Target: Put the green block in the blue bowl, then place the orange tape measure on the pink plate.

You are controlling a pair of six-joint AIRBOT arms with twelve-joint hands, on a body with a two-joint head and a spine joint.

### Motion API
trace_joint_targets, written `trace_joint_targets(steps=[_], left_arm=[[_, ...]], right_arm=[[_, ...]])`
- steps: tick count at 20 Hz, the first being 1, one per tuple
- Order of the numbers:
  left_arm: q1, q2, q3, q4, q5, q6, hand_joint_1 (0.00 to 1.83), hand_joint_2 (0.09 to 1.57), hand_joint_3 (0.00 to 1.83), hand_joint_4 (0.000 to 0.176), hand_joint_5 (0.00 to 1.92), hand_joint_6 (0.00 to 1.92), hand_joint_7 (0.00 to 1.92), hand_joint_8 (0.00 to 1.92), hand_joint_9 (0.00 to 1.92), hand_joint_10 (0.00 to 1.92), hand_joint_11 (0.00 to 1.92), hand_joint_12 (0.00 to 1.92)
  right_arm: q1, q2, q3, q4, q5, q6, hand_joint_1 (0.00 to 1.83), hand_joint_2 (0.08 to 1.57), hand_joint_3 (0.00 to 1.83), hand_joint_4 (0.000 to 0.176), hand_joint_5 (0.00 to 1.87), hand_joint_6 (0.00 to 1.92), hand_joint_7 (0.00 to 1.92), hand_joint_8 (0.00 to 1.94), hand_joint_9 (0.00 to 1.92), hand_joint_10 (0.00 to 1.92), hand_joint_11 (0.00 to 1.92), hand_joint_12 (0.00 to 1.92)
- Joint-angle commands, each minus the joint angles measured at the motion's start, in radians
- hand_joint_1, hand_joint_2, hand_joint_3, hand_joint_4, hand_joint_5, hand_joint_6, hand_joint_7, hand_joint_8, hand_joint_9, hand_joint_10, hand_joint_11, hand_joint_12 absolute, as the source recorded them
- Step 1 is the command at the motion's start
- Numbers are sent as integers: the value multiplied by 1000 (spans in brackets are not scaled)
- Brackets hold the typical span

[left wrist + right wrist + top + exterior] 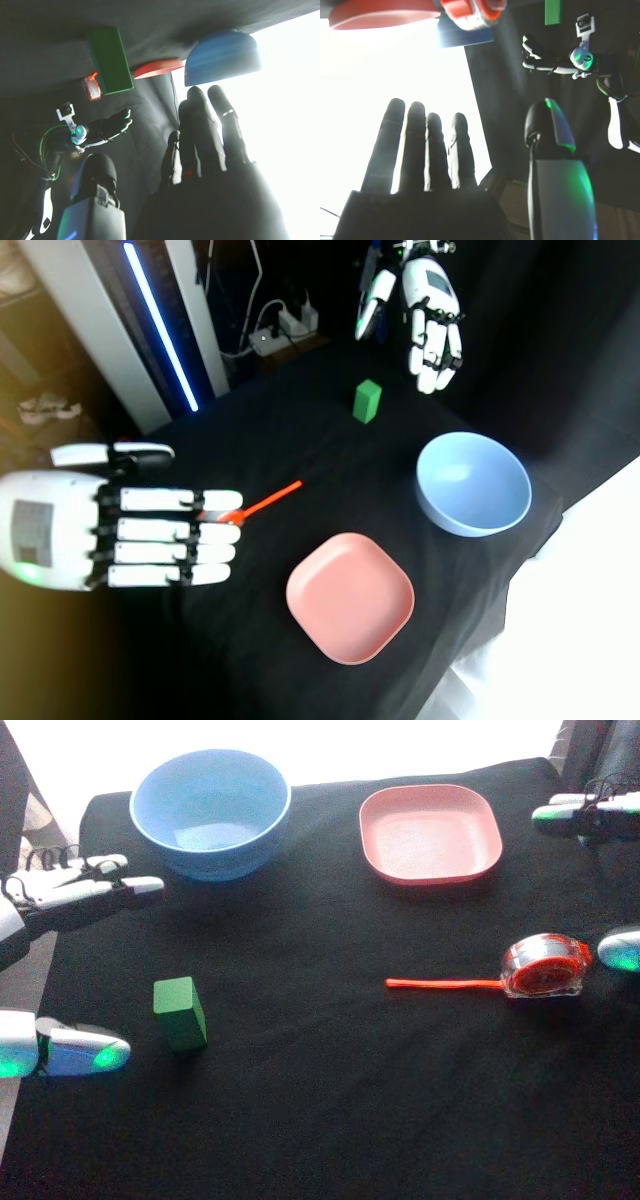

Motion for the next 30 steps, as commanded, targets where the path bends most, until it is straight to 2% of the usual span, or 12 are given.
trace_joint_targets(steps=[1, 7, 10, 12, 13, 15, 17, 19, 22, 26, 29, 30], left_arm=[[-11, -6, 7, -14, -95, -9, 645, 940, 11, 139, 179, 10, 6, 3, 0, 0, 0, 0], [-109, -70, 59, 105, 34, -58, 674, 895, 0, 152, 160, 0, 0, 0, 0, 0, 0, 0], [-167, -97, 80, 162, 106, -65, 643, 931, 3, 139, 223, 7, 131, 13, 70, 9, 0, 0], [-186, -105, 91, 171, 132, -64, 711, 954, 1, 115, 303, 4, 282, 7, 217, 15, 62, 41], [-189, -108, 95, 172, 136, -64, 749, 953, 0, 100, 342, 3, 340, 5, 283, 10, 15, 317], [-202, -119, 106, 172, 147, -64, 782, 972, 2, 58, 448, 8, 503, 11, 407, 13, 0, 639], [-218, -133, 119, 173, 164, -64, 783, 1005, 1, 0, 601, 7, 716, 15, 601, 46, 35, 871], [-232, -148, 131, 174, 176, -63, 794, 1042, 0, 0, 673, 2, 833, 7, 699, 36, 13, 1121], [-244, -160, 140, 180, 191, -63, 789, 1015, 0, 0, 664, 3, 843, 6, 712, 27, 0, 1122], [-249, -167, 145, 180, 194, -63, 749, 1032, 2, 12, 699, 5, 958, 19, 794, 43, 0, 1251], [-252, -168, 146, 180, 193, -63, 968, 1063, 4, 0, 817, 12, 1085, 25, 926, 96, 107, 1398], [-252, -168, 146, 180, 189, -63, 1213, 1085, 0, 0, 933, 624, 1144, 707, 989, 189, 176, 1477]], right_arm=[[12, 0, 5, 48, 107, 8, 832, 1003, 7, 122, 319, 2, 199, 0, 281, 21, 0, 1066], [12, -3, 7, 46, 105, 8, 819, 1010, 1, 139, 313, 1, 199, 1, 283, 7, 0, 1028], [12, -3, 6, 46, 105, 8, 845, 1007, 0, 145, 309, 0, 185, 2, 253, 1, 0, 955], [12, -3, 6, 46, 105, 8, 818, 1007, 0, 136, 317, 2, 194, 2, 265, 4, 0, 1016], [12, -4, 6, 46, 105, 8, 839, 1008, 0, 125, 322, 2, 192, 0, 259, 1, 0, 998], [12, -4, 6, 46, 105, 8, 874, 1008, 0, 134, 323, 2, 166, 3, 215, 5, 0, 860], [12, -4, 6, 46, 105, 8, 873, 1006, 0, 104, 334, 6, 184, 10, 234, 12, 0, 857], [12, -5, 6, 46, 105, 8, 881, 1006, 0, 95, 336, 2, 192, 5, 253, 12, 0, 893], [12, -5, 6, 46, 105, 9, 889, 1007, 0, 111, 325, 0, 201, 3, 266, 8, 0, 951], [11, -7, 5, 46, 105, 12, 895, 1023, 1, 90, 338, 1, 211, 0, 252, 0, 0, 889], [11, -7, 5, 46, 105, 12, 871, 1032, 2, 92, 332, 0, 212, 0, 256, 1, 0, 911], [11, -7, 6, 46, 105, 13, 864, 1030, 1, 93, 338, 2, 213, 1, 255, 0, 0, 908]])
